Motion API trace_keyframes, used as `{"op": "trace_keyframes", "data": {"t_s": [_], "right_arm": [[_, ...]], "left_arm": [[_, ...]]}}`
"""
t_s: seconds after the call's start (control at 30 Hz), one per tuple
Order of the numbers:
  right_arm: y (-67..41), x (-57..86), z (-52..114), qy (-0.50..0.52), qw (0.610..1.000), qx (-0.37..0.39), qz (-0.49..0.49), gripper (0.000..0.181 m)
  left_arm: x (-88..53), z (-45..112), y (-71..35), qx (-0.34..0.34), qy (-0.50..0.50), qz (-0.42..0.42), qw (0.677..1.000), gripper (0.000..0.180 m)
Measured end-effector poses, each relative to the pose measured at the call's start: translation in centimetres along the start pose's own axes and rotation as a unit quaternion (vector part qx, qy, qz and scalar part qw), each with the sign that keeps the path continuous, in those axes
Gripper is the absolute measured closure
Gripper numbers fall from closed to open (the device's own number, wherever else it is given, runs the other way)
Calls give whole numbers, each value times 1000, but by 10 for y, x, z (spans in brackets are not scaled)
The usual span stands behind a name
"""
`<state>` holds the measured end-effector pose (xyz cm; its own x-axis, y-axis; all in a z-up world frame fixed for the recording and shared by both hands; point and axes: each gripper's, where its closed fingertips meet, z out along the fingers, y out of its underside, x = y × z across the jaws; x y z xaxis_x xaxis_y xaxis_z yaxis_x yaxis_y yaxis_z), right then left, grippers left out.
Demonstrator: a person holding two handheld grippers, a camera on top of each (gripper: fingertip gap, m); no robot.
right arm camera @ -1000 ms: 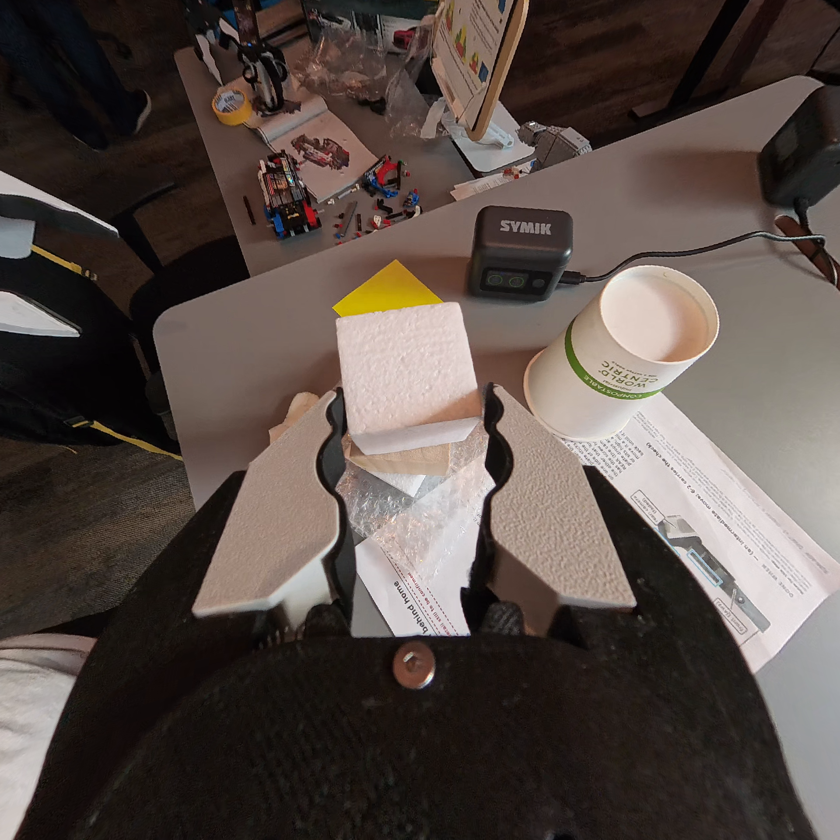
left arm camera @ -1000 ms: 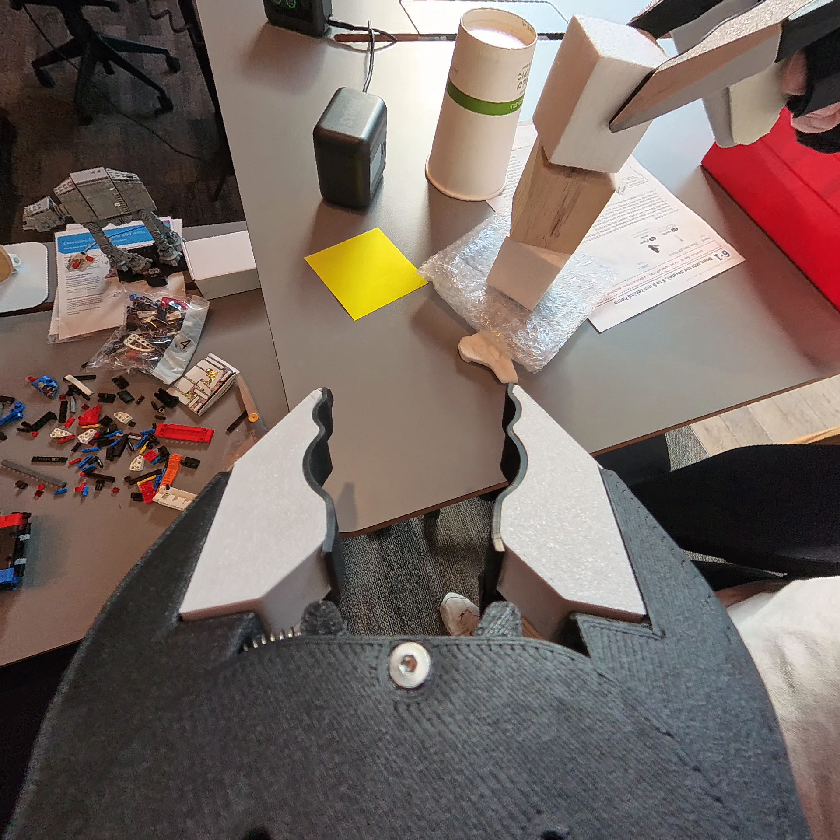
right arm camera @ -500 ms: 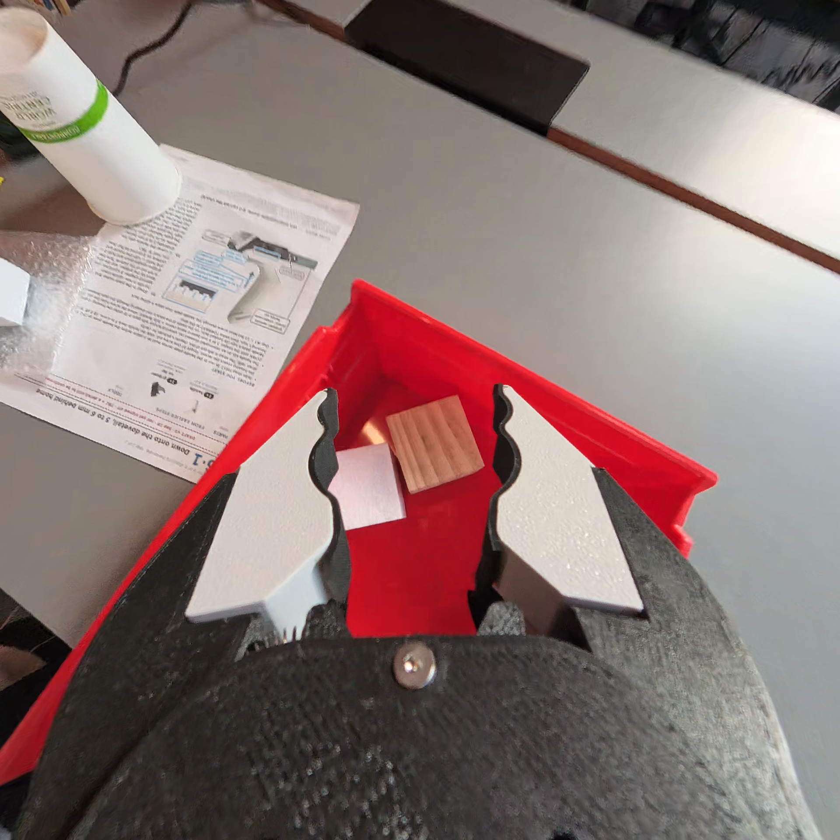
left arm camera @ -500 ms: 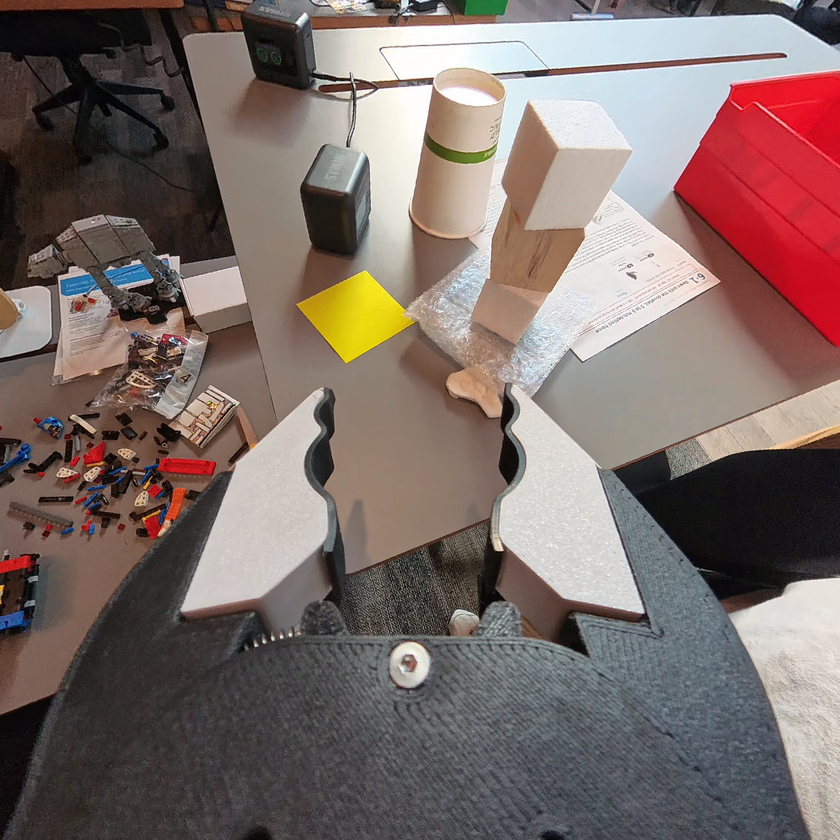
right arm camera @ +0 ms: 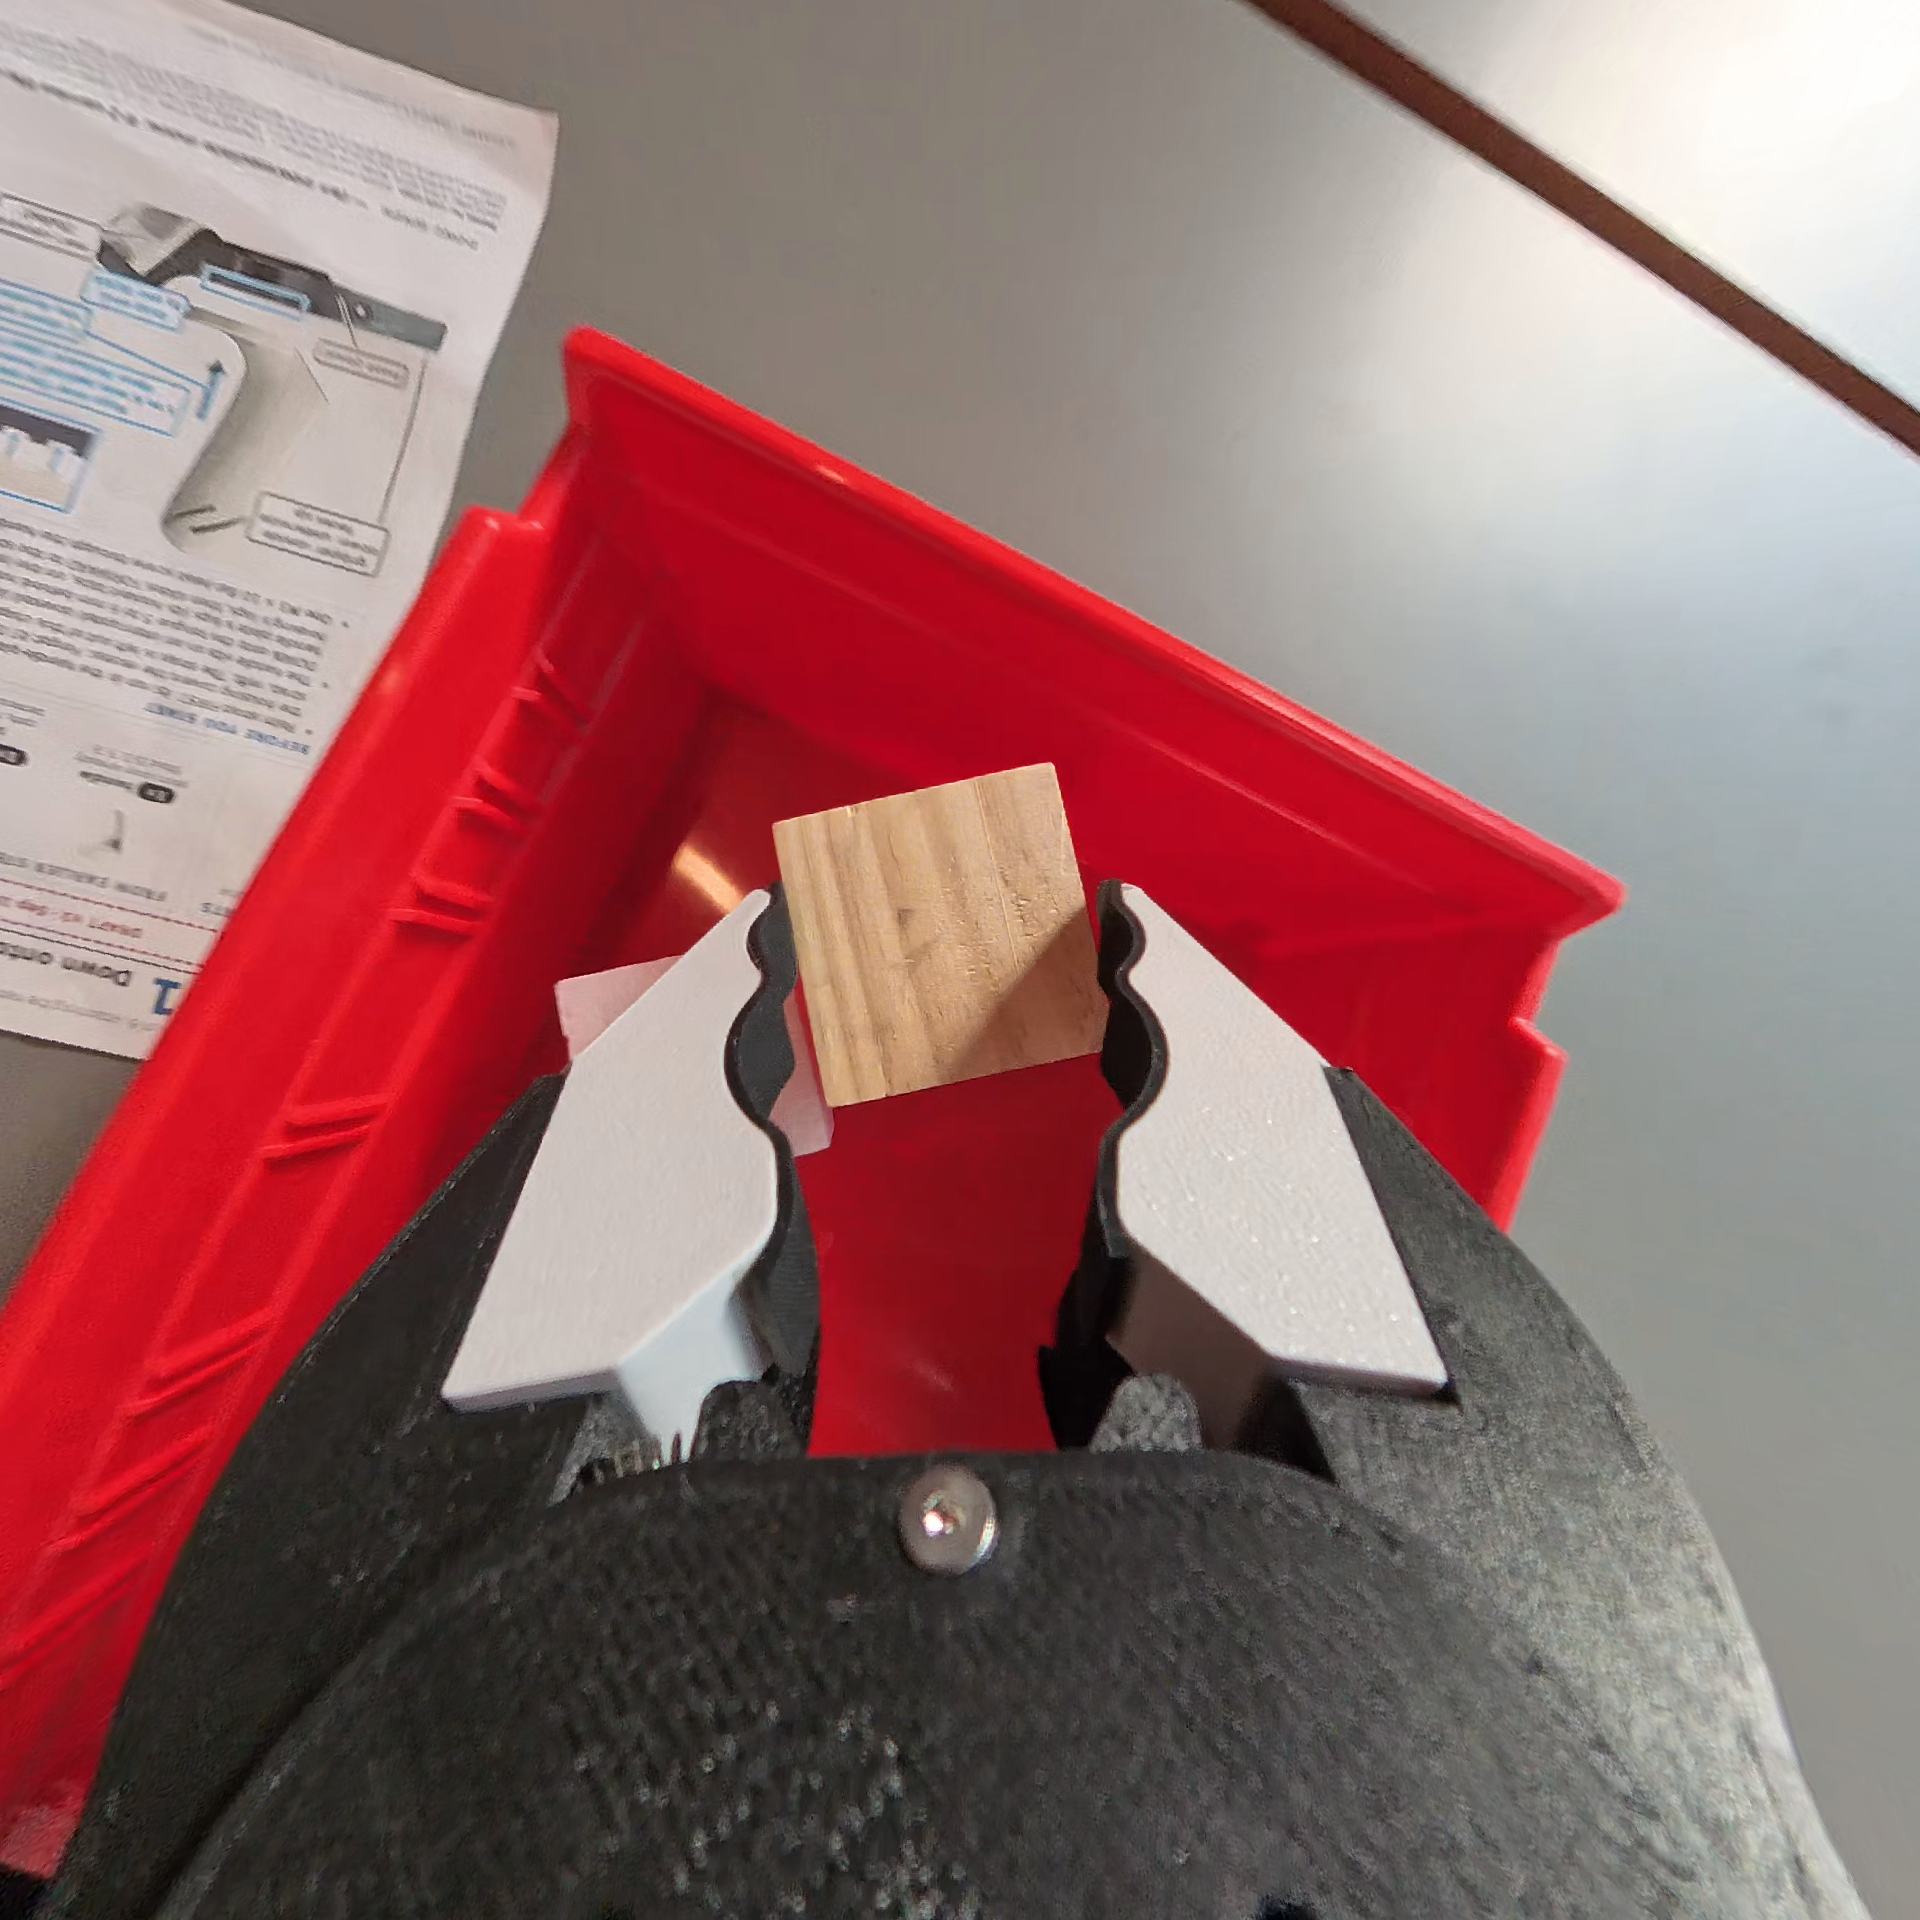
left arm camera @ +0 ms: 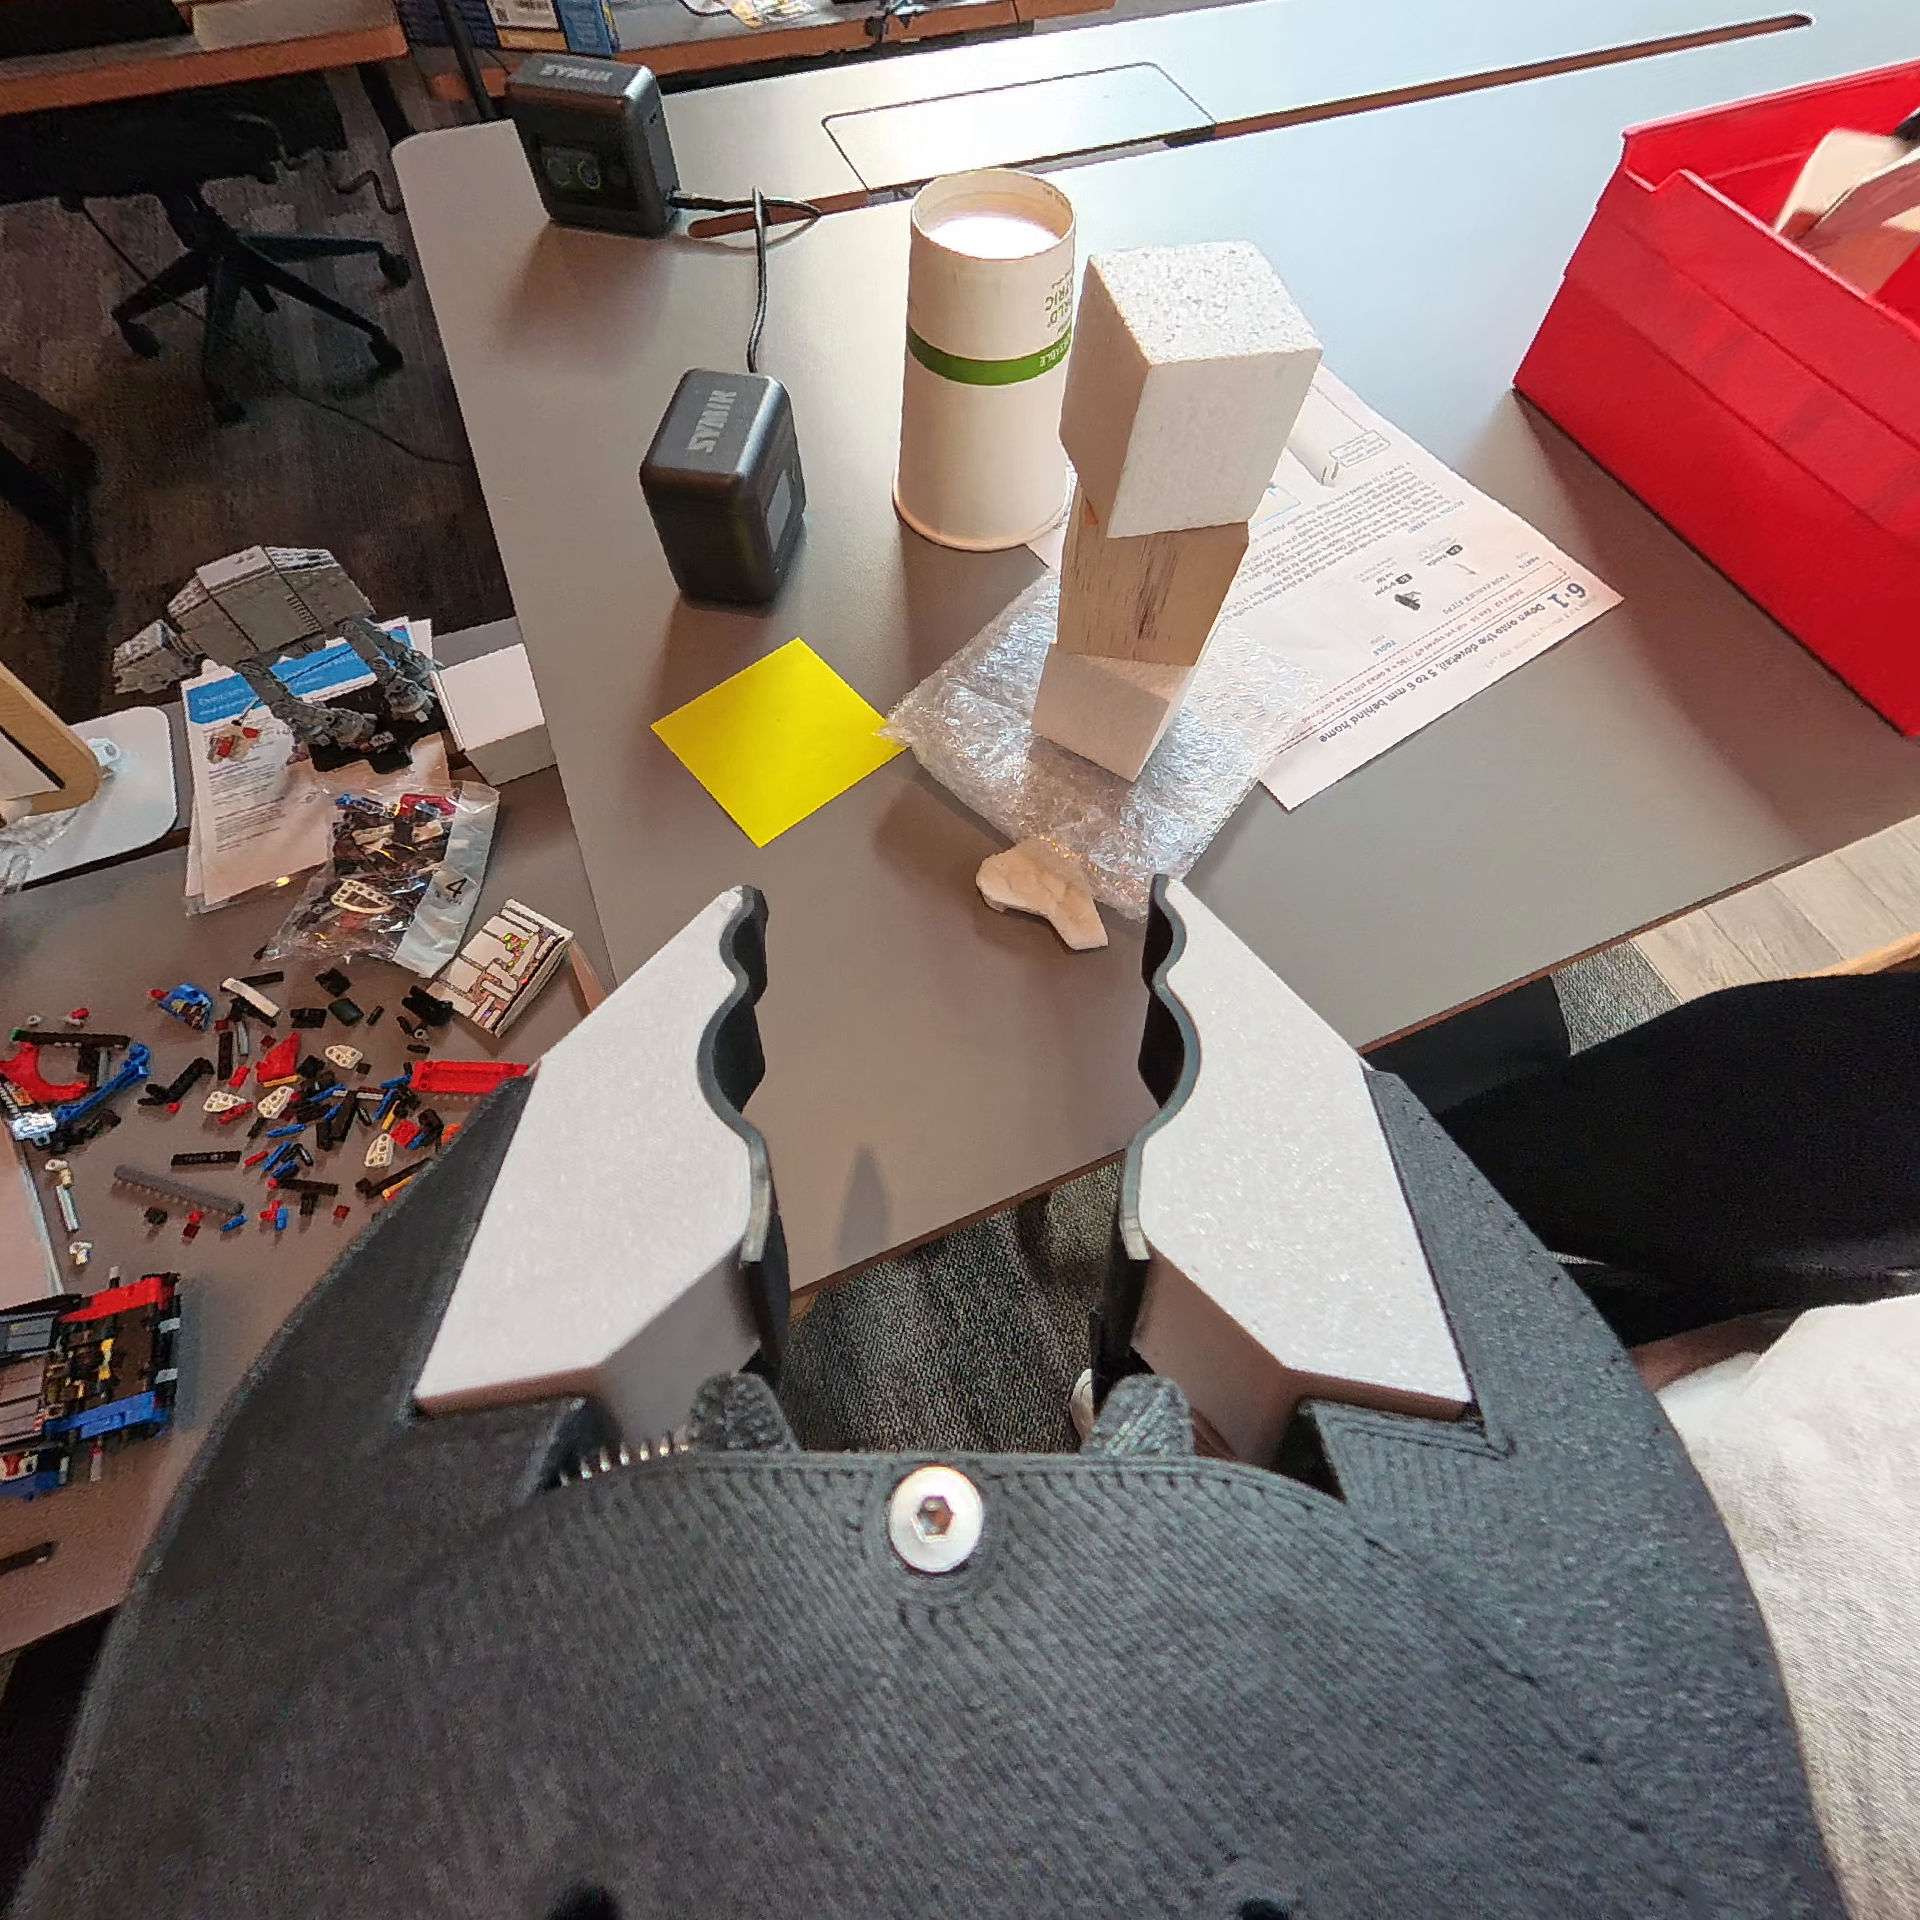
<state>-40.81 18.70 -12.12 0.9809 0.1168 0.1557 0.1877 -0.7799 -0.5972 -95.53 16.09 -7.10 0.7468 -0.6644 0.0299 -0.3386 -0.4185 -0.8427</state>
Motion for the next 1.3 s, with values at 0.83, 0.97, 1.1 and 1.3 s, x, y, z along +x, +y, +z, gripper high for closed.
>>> {"op": "trace_keyframes", "data": {"t_s": [0.83,0.97,1.1,1.3], "right_arm": [[-188,-385,-64,-320,903,74,-278,112],[-189,-341,-103,-293,912,135,-254,97],[-127,-204,-107,-138,952,147,-230,111],[0,-78,-43,-139,988,64,8,106]], "left_arm": [[-24,-37,36,26,-26,-56,998,110],[-30,-40,37,26,-34,-57,997,109],[-32,-49,37,36,-42,-52,997,110],[-41,-43,39,40,-23,-85,995,112]]}}
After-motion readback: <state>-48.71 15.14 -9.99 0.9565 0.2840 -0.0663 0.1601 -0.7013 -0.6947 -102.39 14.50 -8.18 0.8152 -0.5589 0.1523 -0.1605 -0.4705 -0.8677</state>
